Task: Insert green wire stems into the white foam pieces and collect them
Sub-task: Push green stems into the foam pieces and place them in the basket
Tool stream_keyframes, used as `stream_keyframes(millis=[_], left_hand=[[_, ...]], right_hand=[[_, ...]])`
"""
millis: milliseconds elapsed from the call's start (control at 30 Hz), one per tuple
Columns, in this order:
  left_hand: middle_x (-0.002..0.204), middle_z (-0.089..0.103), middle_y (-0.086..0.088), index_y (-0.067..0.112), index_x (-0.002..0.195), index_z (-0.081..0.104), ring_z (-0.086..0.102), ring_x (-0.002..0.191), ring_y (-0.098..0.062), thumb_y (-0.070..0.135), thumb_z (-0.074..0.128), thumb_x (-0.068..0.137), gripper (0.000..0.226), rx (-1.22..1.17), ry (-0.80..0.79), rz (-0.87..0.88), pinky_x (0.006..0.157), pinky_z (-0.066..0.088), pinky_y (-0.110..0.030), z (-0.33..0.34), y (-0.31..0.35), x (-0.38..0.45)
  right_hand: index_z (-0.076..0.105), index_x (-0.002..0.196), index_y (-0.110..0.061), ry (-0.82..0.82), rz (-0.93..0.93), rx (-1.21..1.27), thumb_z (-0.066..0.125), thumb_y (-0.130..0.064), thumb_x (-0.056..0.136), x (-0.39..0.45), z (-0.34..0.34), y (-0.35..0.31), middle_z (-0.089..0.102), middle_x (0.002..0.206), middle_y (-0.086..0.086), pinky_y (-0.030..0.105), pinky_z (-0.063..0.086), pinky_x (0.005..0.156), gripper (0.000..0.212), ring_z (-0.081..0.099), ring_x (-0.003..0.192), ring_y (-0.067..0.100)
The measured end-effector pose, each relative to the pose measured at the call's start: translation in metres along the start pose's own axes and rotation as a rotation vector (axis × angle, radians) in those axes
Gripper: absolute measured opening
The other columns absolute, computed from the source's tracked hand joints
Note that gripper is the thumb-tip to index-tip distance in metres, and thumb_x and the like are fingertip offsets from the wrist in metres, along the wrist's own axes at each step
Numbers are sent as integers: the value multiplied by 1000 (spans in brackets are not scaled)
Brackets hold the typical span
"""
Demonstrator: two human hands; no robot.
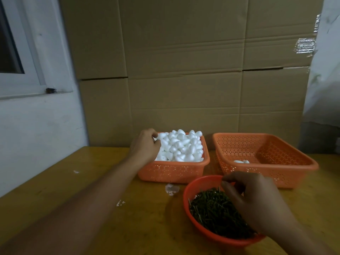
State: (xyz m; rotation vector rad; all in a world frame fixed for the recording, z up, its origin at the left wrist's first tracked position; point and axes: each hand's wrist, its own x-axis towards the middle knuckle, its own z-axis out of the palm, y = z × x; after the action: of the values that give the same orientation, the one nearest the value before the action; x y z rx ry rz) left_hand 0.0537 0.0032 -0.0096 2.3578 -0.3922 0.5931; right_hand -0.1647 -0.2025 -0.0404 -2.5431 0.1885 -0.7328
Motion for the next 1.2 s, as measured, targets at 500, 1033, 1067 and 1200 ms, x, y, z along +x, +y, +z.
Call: stream_keyframes(millis=[500,1033,1067,1200], left_hand=[[82,64,-3,18,75,60,66,83,-22,26,72,87,19,257,-302,-94,61,44,-29,13,8,35],[93,66,7,27,95,59,62,84,-13,17,69,89,16,-96,-95,111,72,48,-30,9,14,7],[91,66,11,30,93,58,62,81,-9,17,69,89,17,-156,-87,143,72,49,-28,7,17,-2],[95,67,14,24,98,63,63,89,3,10,68,92,16,-411,-90,253,76,49,-15,5,31,-42]], right_hand=[[72,95,-40,-51,-16,-78,64,-44,91,-2,1,3,68,71,-20,31,58,62,10,65,64,3],[68,105,-46,-149,3,-204,61,-51,89,-3,1,3,72,89,-18,31,58,76,19,69,85,5],[68,106,-47,-171,4,-218,61,-51,88,-3,1,2,73,91,-18,31,58,77,19,68,86,5],[69,105,-46,-279,14,-238,63,-54,86,-3,0,1,72,95,-17,31,58,78,21,67,86,4]])
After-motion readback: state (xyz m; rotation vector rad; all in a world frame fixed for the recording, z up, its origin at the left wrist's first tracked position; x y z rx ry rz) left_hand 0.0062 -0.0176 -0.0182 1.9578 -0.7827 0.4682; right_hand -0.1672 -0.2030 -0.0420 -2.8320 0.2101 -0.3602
